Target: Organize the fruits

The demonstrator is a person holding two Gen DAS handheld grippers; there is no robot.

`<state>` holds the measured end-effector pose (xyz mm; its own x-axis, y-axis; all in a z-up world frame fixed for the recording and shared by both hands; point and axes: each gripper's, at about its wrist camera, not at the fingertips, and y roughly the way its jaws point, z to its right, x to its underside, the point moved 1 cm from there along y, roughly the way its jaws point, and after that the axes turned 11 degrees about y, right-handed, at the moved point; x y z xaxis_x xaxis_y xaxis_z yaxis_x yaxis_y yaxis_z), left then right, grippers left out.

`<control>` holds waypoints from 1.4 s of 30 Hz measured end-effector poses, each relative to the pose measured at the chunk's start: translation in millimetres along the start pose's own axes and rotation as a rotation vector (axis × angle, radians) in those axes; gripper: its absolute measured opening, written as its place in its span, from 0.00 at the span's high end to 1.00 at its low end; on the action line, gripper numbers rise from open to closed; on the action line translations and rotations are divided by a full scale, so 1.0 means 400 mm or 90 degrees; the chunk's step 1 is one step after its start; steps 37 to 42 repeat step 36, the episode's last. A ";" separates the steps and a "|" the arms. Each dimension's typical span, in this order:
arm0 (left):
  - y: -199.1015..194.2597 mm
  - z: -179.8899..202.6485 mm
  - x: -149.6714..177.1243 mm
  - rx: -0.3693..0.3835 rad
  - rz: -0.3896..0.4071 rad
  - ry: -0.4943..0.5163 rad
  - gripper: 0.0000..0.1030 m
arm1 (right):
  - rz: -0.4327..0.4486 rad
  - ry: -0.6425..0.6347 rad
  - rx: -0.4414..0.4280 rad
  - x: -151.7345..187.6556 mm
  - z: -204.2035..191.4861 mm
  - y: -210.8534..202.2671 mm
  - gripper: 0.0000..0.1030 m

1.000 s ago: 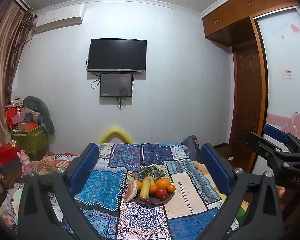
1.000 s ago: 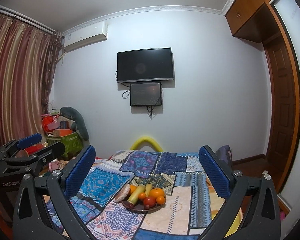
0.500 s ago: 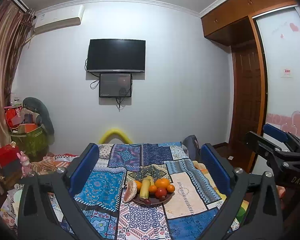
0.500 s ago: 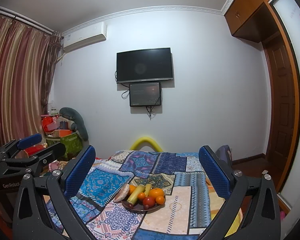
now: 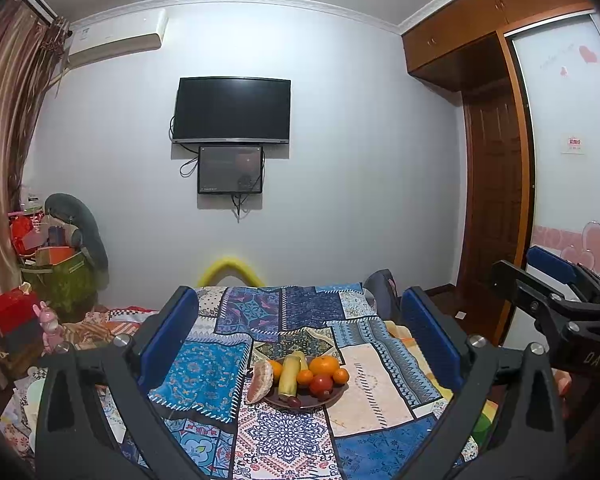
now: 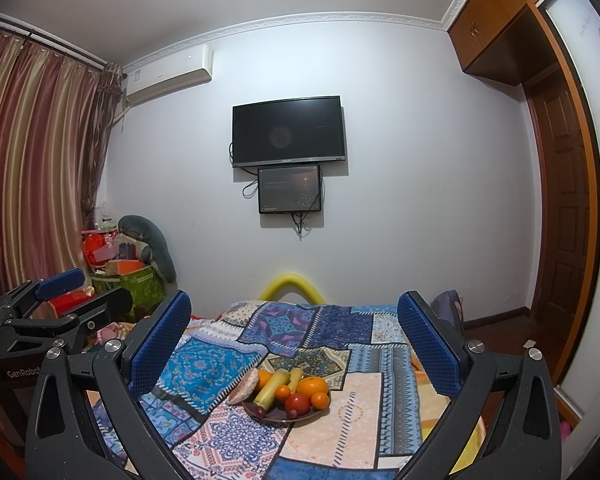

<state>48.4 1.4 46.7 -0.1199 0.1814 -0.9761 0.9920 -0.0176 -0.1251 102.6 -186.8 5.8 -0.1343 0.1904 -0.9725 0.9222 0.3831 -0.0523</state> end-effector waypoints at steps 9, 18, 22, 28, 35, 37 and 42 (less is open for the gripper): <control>-0.002 -0.004 0.005 0.003 0.002 0.001 0.00 | 0.001 0.001 0.002 -0.006 0.005 -0.004 0.00; -0.002 -0.008 0.006 0.006 0.004 0.000 0.00 | 0.001 0.002 0.002 -0.010 0.006 -0.007 0.00; 0.003 -0.012 0.005 0.020 -0.001 -0.001 0.00 | 0.001 0.002 0.001 -0.009 0.007 -0.008 0.00; 0.006 -0.021 0.008 0.024 -0.004 -0.006 0.00 | 0.001 0.002 0.002 -0.008 0.007 -0.008 0.00; 0.007 -0.023 0.010 0.029 -0.007 -0.004 0.00 | 0.000 0.003 0.002 -0.011 0.007 -0.010 0.00; 0.007 -0.024 0.012 0.030 -0.007 -0.004 0.00 | 0.000 0.003 0.002 -0.012 0.007 -0.010 0.00; 0.007 -0.024 0.012 0.030 -0.007 -0.004 0.00 | 0.000 0.003 0.002 -0.012 0.007 -0.010 0.00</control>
